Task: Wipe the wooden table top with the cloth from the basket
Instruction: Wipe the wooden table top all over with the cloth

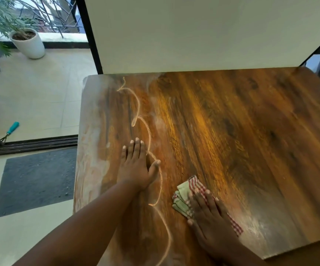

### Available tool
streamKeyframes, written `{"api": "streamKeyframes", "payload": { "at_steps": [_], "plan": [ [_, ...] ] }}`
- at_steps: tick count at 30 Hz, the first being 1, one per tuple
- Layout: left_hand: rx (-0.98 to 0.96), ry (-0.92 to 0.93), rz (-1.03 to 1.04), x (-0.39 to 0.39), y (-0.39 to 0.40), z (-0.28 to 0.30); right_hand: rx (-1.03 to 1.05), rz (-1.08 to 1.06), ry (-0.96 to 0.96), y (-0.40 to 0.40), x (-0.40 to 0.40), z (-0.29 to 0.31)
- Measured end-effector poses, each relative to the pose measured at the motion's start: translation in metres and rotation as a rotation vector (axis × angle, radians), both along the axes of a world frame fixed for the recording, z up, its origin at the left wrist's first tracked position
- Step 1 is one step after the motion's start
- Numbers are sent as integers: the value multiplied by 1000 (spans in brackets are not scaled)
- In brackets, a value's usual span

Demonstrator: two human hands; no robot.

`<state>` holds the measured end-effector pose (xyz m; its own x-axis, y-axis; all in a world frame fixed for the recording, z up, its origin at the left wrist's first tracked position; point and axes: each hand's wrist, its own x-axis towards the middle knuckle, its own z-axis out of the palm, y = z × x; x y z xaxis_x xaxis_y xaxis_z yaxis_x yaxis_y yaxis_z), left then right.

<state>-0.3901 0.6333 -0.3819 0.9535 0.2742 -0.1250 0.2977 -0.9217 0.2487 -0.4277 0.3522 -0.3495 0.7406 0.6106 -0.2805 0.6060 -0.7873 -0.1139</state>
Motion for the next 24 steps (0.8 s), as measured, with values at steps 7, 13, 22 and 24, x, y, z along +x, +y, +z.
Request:
{"api": "streamKeyframes", "payload": {
  "at_steps": [7, 13, 22, 24],
  "plan": [
    [91, -69, 14, 20, 13, 16, 27, -40, 17, 27, 60, -18],
    [74, -113, -41, 58, 44, 24, 59, -99, 13, 100, 178, -29],
    [193, -335, -53, 88, 75, 25, 88, -57, -11, 151, 248, -28],
    [166, -323, -62, 100, 80, 29, 91, -55, -10, 156, 254, -28]
  ]
}}
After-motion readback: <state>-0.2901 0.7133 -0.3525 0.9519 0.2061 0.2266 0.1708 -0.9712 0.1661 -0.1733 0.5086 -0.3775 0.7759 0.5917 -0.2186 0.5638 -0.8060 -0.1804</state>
